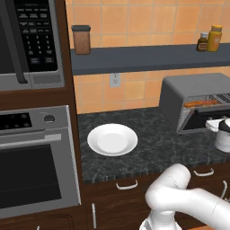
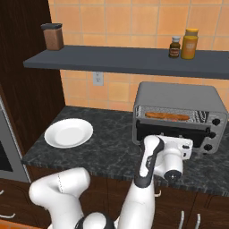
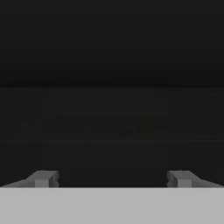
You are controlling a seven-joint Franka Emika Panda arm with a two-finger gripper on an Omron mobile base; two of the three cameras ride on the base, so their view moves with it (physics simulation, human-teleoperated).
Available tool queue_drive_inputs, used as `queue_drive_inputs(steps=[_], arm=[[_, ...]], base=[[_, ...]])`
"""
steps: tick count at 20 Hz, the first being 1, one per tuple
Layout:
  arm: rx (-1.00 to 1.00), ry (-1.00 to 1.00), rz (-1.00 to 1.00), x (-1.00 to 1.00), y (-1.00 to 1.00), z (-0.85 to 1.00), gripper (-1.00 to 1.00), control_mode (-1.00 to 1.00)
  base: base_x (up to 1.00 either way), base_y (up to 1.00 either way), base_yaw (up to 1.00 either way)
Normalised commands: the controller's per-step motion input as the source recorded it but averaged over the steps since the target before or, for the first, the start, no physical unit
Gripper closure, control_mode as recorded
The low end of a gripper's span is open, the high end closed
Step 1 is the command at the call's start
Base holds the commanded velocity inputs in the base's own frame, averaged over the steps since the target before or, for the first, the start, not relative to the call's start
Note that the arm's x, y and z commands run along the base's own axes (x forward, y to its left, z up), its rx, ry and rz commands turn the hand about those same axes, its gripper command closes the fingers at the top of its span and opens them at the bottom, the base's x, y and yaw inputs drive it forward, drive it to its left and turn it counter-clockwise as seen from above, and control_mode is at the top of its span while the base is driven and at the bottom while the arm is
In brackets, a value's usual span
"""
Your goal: Pick up the kebab skewer and baguette bread, and place them inside the toaster oven. Close the toaster oven door and start by setting the timer.
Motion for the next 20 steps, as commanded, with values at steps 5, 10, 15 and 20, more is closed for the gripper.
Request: queue_drive_inputs(steps=[5, 10, 15, 20], arm=[[0.0, 0.0, 0.0, 0.57, 0.0, 0.01, -1.0, -1.0], [0.0, 0.0, 0.0, 0.32, 0.0, 0.0, -1.0, -1.0], [0.0, 0.0, 0.0, -0.16, -0.21, 0.0, -1.0, -1.0], [0.0, 0.0, -0.05, -0.29, -0.27, 0.0, -1.0, -1.0]], base=[[0.0, 0.0, 0.0], [0.0, 0.0, 0.0], [0.0, 0.0, 0.0], [0.0, 0.0, 0.0]])
